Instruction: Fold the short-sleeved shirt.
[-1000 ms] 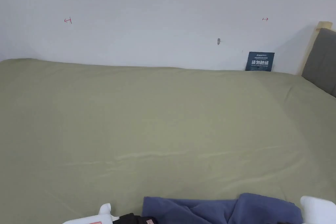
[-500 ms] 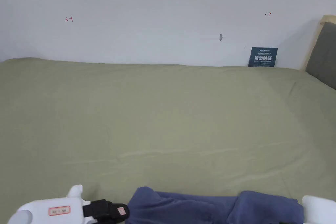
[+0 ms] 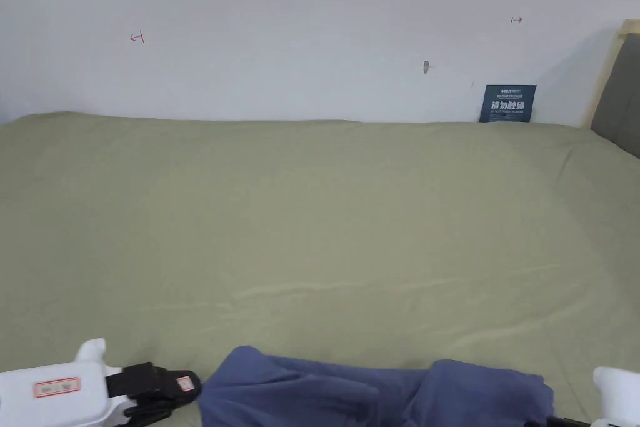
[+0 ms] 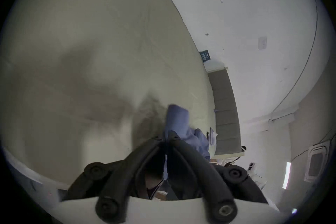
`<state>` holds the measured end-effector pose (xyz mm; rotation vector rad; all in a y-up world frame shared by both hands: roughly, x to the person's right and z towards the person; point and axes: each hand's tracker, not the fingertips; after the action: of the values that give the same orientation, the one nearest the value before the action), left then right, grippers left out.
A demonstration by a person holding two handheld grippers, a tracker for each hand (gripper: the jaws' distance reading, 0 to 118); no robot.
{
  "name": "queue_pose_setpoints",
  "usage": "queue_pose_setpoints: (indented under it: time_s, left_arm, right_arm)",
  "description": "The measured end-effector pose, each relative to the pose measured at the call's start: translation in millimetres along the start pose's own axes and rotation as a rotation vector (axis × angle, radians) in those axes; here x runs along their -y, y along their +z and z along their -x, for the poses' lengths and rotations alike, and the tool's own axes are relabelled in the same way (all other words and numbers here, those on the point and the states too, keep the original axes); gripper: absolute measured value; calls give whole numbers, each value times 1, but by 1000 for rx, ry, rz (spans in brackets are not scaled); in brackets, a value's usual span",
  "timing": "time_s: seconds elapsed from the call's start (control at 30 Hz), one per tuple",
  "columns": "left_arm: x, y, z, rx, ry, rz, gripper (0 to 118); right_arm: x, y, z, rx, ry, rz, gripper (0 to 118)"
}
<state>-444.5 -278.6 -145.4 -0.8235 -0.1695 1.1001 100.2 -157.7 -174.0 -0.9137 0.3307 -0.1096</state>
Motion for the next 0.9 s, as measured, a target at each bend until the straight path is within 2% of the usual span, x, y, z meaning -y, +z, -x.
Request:
queue_pose_setpoints:
  time_s: [0.07,0.17,0.23,0.47,0.57,0.6,0.63,0.7,0.73,0.77,0.8,0.83,0.9]
  left_arm:
    - [-7,33,-1,-33,-38,-89,0]
    - [-13,73,-13,73,1,-178,0]
    - [-14,78,-19,19,-66,-158,0]
    - [9,-2,-3,0,-119,111,0]
    - [19,-26,-3,-3,-145,148,0]
    - [20,-30,-1,14,-142,162,4]
    - [21,-32,0,15,-145,157,26]
    - [4,-37,24,-1,-147,165,80]
    - [4,-38,29,-15,-134,160,80]
    - [2,-40,36,-24,-109,156,87]
    - [5,-39,40,31,-64,144,93]
    - [5,-39,42,111,-26,96,93]
    - [2,-52,45,95,26,67,93]
  right_arm:
    - [-2,0,-2,-3,-20,-13,7]
    - [-4,-2,-2,-3,-20,-15,7]
    - [-5,-4,0,-8,-15,-14,7]
    - [-2,-2,6,-39,3,-11,7]
    - [-2,4,4,-33,-1,-13,7]
    - [-2,5,3,-28,-2,-15,7]
    - [-2,7,1,-23,-1,-19,7]
    - [-3,9,0,-15,-1,-23,7]
    - [-3,9,0,-13,-2,-27,7]
    - [-3,9,0,-13,0,-29,7]
    - [-3,9,0,-14,2,-28,7]
    - [-3,9,0,-16,4,-26,7]
    - [-2,6,3,-22,7,-21,7]
